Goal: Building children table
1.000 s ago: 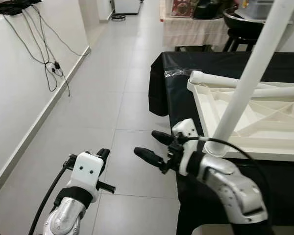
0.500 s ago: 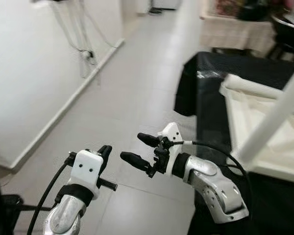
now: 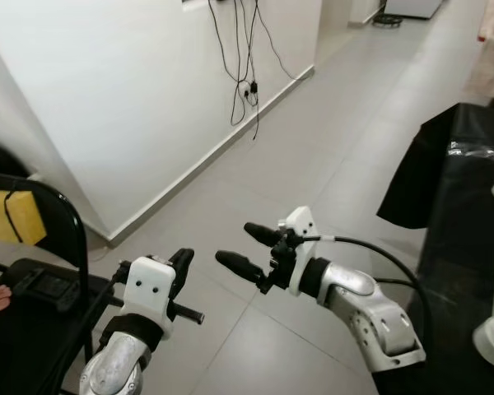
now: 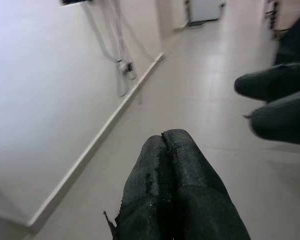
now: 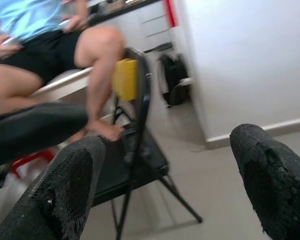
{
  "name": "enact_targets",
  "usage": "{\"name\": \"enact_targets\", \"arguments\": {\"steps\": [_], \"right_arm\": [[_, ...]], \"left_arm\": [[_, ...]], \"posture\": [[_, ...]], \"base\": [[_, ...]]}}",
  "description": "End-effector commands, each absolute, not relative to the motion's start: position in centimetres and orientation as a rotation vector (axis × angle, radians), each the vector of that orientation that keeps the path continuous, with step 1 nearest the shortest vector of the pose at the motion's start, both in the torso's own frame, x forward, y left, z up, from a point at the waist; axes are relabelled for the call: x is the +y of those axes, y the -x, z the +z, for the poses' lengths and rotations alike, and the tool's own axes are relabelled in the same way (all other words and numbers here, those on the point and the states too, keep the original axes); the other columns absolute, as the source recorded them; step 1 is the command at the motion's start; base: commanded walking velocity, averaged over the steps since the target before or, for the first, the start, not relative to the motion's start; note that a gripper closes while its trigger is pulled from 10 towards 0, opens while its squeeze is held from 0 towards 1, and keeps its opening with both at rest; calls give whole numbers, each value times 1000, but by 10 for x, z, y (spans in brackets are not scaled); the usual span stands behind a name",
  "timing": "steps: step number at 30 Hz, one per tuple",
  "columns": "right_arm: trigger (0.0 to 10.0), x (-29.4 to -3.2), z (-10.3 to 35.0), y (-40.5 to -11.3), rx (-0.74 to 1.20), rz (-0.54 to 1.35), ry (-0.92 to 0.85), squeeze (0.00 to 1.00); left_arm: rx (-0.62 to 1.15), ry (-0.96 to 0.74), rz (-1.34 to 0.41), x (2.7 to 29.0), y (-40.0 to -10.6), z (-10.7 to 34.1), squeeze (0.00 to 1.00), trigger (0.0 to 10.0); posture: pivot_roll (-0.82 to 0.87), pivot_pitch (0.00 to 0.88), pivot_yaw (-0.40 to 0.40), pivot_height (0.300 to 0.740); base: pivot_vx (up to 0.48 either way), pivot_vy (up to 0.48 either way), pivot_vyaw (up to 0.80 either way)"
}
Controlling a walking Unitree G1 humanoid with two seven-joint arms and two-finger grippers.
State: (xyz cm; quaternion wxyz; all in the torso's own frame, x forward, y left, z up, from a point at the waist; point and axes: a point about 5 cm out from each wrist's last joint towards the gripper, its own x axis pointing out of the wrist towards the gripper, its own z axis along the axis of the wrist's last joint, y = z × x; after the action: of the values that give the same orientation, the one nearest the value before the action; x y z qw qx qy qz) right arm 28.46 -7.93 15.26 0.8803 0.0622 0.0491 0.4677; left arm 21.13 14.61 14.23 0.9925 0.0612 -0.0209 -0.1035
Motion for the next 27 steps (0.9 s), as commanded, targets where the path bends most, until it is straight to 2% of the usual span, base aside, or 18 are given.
{"name": "enact_targets", "arguments": {"steps": [1, 5, 11, 27], "right_arm": [[10000, -79, 151, -283, 98, 984, -135, 0], [10000, -79, 153, -282, 70, 995, -155, 0], [10000, -78, 150, -282, 98, 997, -122, 0], [10000, -77, 146, -284, 118, 1013, -163, 0]], "left_arm": [[-33, -119, -227, 145, -210, 140, 0, 10000], [-32, -115, -236, 144, -211, 139, 0, 10000], [-32, -112, -244, 144, -212, 139, 0, 10000], [-29, -111, -257, 143, -212, 136, 0, 10000]], "posture": [[-9, 101, -20, 740], [-14, 98, -20, 740], [-15, 97, -18, 740], [-9, 77, -23, 740]], "base": [[244, 0, 0], [298, 0, 542], [307, 0, 0], [307, 0, 0]]}}
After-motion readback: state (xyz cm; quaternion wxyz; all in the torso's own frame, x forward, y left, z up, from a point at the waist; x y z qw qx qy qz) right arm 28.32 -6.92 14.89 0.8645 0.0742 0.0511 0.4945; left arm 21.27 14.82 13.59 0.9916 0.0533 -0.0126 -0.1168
